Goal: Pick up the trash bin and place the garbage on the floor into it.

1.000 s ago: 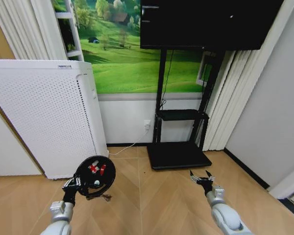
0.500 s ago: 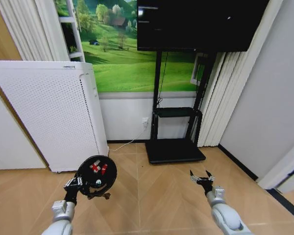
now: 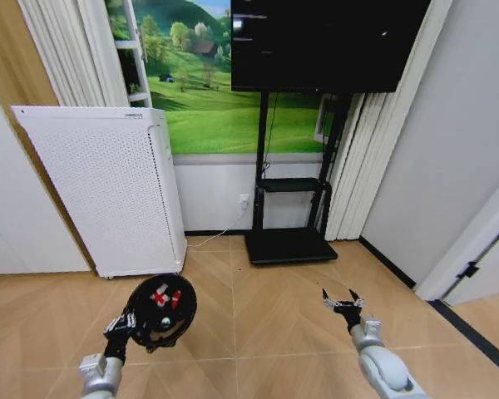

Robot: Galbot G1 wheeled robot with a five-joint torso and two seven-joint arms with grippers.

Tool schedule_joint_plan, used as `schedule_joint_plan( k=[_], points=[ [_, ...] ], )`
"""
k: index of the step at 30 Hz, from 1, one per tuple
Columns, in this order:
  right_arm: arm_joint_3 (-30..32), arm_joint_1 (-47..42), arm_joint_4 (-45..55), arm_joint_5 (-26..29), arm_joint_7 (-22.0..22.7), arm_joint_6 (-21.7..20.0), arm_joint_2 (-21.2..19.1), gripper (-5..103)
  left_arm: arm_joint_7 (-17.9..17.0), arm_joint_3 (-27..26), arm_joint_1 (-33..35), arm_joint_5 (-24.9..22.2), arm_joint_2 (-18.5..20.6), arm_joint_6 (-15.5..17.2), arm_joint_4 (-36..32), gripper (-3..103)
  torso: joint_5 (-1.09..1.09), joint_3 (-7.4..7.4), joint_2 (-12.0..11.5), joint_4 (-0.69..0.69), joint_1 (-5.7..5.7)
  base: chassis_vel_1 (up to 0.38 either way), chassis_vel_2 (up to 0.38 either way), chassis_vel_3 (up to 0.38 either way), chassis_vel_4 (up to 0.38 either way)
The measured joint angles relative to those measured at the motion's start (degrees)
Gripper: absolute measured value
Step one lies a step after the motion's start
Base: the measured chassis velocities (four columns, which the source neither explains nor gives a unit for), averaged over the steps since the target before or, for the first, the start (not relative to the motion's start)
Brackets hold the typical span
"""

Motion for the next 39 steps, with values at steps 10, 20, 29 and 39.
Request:
schedule_joint_plan(
  k=[10, 20, 29, 39],
  points=[
    [0.0, 0.0, 0.0, 0.0, 0.0, 0.0, 0.0, 100, -3.6, -3.3, 3.5, -6.3, 1.1, 6.4, 2.6, 4, 0.02, -0.01, 0.0, 0.01, 0.01, -0.018, 0.019, 0.023, -0.016],
    [0.0, 0.0, 0.0, 0.0, 0.0, 0.0, 0.0, 100, -4.7, -4.3, 4.8, -5.1, 0.9, 7.2, 5.1, 4, 0.01, 0.0, 0.0, 0.02, 0.01, 0.0, 0.0, 0.0, 0.0],
    [0.0, 0.0, 0.0, 0.0, 0.0, 0.0, 0.0, 100, -5.0, -4.5, 3.8, -5.3, 0.7, 7.2, 6.9, 4, 0.02, 0.0, 0.0, 0.01, 0.01, 0.0, 0.0, 0.0, 0.0],
    [0.0, 0.0, 0.0, 0.0, 0.0, 0.0, 0.0, 100, -5.3, -4.5, 3.8, -6.0, 0.8, 6.9, 7.0, 28, 0.02, -0.01, 0.0, 0.01, 0.0, 0.0, 0.0, 0.0, 0.0]
  ],
)
